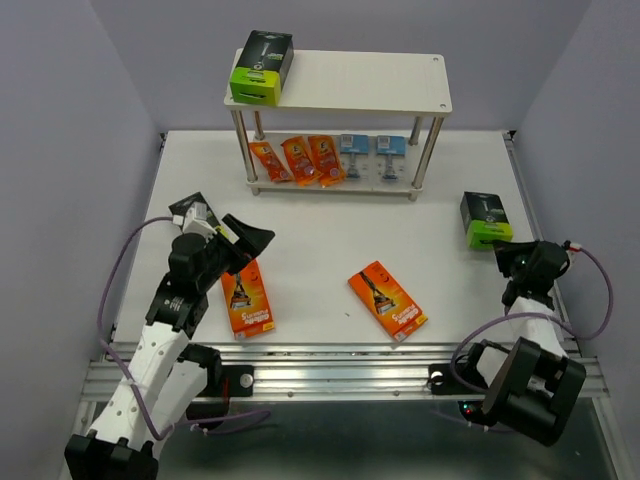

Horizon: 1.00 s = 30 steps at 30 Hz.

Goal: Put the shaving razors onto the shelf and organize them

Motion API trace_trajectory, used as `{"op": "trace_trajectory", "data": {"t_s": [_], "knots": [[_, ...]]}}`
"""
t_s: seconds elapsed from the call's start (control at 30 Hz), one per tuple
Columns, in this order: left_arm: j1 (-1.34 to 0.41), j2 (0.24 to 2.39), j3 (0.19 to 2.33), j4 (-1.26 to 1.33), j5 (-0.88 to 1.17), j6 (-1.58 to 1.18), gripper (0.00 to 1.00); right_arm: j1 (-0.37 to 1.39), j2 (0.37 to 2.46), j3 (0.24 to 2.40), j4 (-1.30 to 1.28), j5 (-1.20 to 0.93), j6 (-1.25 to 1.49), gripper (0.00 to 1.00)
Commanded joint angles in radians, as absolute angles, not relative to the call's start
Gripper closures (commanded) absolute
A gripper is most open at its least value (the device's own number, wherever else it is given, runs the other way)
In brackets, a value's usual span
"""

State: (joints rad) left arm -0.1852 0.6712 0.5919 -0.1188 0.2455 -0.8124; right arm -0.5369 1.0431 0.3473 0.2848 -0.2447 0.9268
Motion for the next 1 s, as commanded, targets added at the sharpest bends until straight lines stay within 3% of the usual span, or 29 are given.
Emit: {"op": "trace_trajectory", "data": {"t_s": [0.0, 0.13, 0.3, 0.47, 0.6, 0.97], "knots": [[-0.291, 0.621, 0.503, 0.083, 0.224, -0.969, 0.01, -0.46, 0.931, 0.311, 0.172, -0.341, 1.092, 0.99], [-0.42, 0.661, 0.437, 0.202, 0.181, -1.077, 0.01, -0.358, 0.711, 0.328, -0.037, -0.249, 1.126, 0.99], [-0.631, 0.901, 0.48, 0.373, 0.089, -1.163, 0.01, -0.31, 0.525, 0.347, -0.163, -0.248, 1.15, 0.99], [-0.748, 1.124, 0.603, 0.419, 0.026, -1.232, 0.01, -0.238, 0.541, 0.307, -0.103, -0.299, 1.18, 0.99], [-0.807, 1.302, 0.687, 0.471, 0.038, -1.321, 0.01, -0.115, 0.56, 0.319, -0.077, -0.216, 1.19, 0.99], [-0.873, 1.701, 0.919, 0.541, 0.155, -1.427, 0.01, 0.339, 0.83, 0.334, 0.172, -0.009, 1.232, 0.99]]}}
